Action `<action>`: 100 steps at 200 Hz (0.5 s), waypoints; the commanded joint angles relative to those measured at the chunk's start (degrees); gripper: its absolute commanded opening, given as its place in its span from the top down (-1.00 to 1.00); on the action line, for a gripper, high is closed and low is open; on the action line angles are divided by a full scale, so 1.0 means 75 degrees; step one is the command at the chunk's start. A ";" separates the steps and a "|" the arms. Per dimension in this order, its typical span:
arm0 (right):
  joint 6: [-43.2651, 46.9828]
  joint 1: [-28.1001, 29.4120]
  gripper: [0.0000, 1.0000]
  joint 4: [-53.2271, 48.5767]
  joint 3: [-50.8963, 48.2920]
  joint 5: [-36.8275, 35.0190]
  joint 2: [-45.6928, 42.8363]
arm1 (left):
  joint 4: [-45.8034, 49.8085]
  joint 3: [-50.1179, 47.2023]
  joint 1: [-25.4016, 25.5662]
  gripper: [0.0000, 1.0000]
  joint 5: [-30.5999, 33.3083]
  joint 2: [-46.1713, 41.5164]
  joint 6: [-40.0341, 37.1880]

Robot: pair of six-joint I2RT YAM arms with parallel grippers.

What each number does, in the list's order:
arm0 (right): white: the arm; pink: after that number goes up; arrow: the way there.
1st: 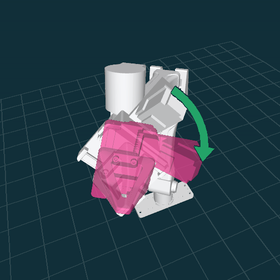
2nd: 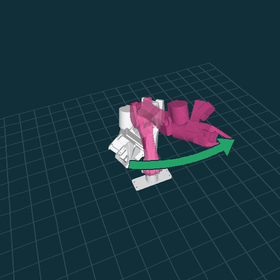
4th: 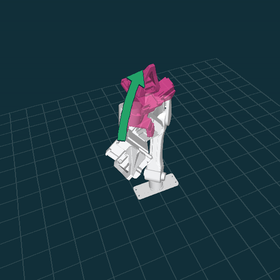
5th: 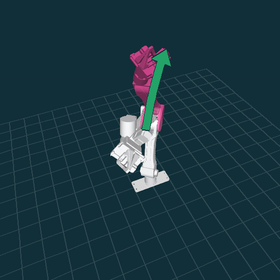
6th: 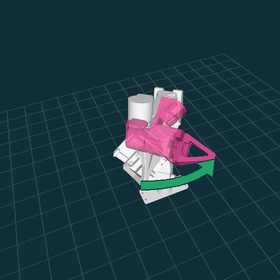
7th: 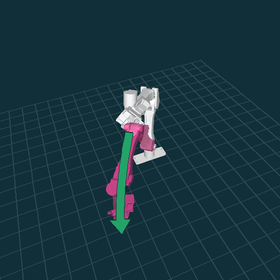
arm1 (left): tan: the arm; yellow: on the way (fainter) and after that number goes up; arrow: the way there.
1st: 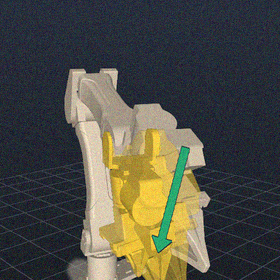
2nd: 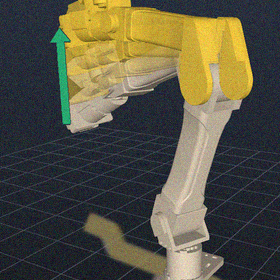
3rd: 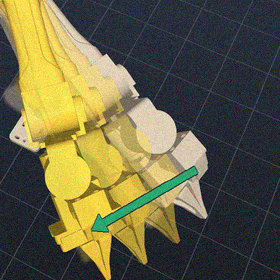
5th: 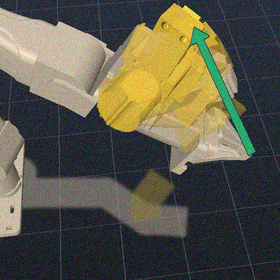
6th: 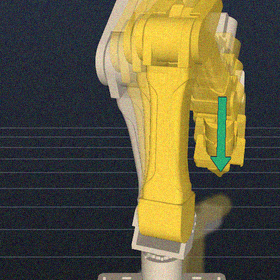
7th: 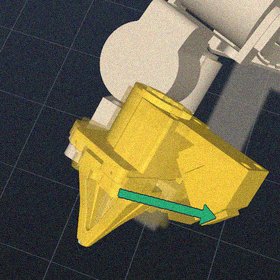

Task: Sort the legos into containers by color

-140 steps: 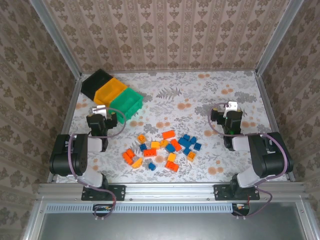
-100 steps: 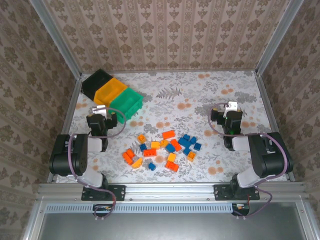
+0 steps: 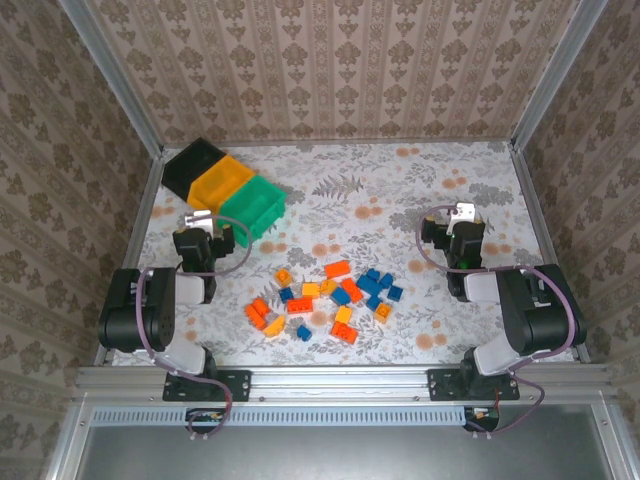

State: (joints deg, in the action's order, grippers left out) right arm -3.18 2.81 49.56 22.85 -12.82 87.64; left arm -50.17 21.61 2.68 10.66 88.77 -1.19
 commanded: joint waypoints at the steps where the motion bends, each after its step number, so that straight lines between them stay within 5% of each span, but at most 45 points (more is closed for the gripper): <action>1: -0.0043 -0.0138 -1.00 0.0090 -0.0019 0.0312 0.0015 | -0.0107 0.0099 -0.0001 -1.00 -0.0100 -0.0073 -0.0065; 100: -0.0033 -0.0140 -1.00 0.0060 0.0000 0.0363 -0.0001 | -0.0107 0.0105 -0.0017 -1.00 -0.0126 -0.0074 -0.0050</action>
State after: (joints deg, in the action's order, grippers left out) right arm -3.18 1.96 49.56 22.85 -11.09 87.64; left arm -50.17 21.61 2.68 10.63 88.77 -1.17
